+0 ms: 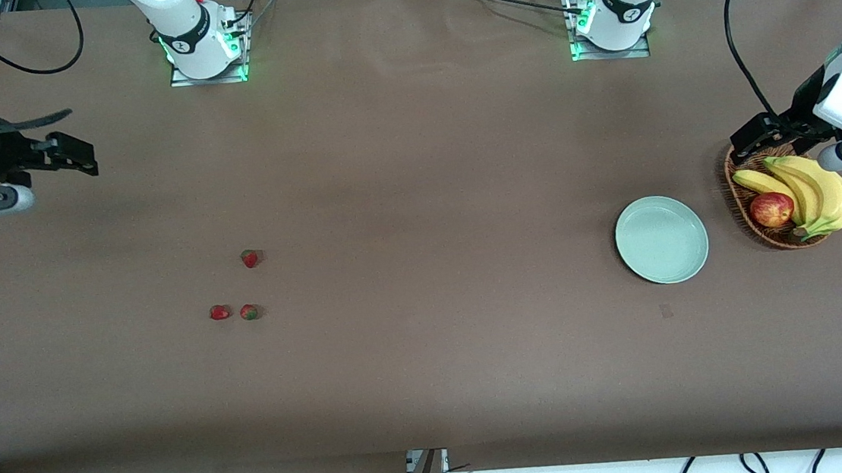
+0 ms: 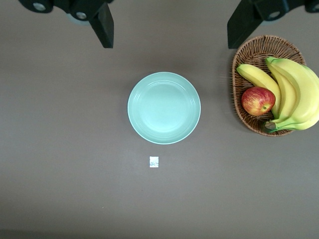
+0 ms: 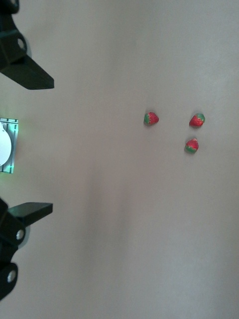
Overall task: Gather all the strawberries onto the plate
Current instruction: 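Reach down and grasp a strawberry with the right gripper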
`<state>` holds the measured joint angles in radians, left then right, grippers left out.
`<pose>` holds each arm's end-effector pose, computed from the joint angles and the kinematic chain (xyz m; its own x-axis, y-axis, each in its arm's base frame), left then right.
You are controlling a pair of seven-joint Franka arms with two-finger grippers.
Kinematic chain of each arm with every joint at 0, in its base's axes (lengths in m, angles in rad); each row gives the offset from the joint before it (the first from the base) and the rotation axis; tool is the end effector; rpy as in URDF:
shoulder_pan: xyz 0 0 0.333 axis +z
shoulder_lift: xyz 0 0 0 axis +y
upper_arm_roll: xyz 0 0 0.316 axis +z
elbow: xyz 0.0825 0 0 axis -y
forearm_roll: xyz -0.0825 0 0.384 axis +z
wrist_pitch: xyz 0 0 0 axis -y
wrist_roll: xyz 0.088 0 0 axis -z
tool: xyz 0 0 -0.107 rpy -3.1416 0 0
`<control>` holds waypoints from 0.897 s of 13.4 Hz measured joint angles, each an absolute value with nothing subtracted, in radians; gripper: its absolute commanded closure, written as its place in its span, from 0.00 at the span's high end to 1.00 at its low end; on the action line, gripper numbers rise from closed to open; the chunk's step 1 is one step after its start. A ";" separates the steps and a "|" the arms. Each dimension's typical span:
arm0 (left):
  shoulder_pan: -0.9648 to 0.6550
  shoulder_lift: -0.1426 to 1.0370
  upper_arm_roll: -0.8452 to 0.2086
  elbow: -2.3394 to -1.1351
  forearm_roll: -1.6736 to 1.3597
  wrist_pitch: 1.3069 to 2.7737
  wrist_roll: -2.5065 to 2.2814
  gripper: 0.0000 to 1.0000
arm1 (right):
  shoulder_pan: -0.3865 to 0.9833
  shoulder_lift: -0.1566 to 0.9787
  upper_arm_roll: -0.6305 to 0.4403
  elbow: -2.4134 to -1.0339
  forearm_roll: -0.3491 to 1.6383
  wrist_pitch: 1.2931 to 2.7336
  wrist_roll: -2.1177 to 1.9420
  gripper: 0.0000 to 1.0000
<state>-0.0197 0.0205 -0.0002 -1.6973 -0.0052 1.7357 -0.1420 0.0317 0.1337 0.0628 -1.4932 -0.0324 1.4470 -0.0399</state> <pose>0.5707 -0.0118 0.5672 0.9923 0.1226 0.0170 0.1225 -0.9924 0.0076 0.5773 0.0485 0.5752 0.9752 0.1294 -0.1795 0.1346 -0.9908 0.0168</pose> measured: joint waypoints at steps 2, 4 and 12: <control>-0.019 0.021 0.000 -1.696 -0.005 1.735 -0.142 1.00 | 0.057 0.212 0.066 -1.499 -0.031 1.513 -0.040 1.00; -0.019 0.021 -0.002 -1.696 -0.005 1.735 -0.142 1.00 | 0.095 0.291 0.067 -1.504 -0.031 1.607 -0.040 1.00; -0.019 0.022 -0.006 -1.695 -0.005 1.734 -0.142 1.00 | 0.137 0.617 0.062 -1.520 -0.031 2.057 -0.036 1.00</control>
<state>-0.0188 0.0215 -0.0060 -1.6946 -0.0052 1.7338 -0.1424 0.1369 0.6165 0.0616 -1.5203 -0.0313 2.0569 -0.0360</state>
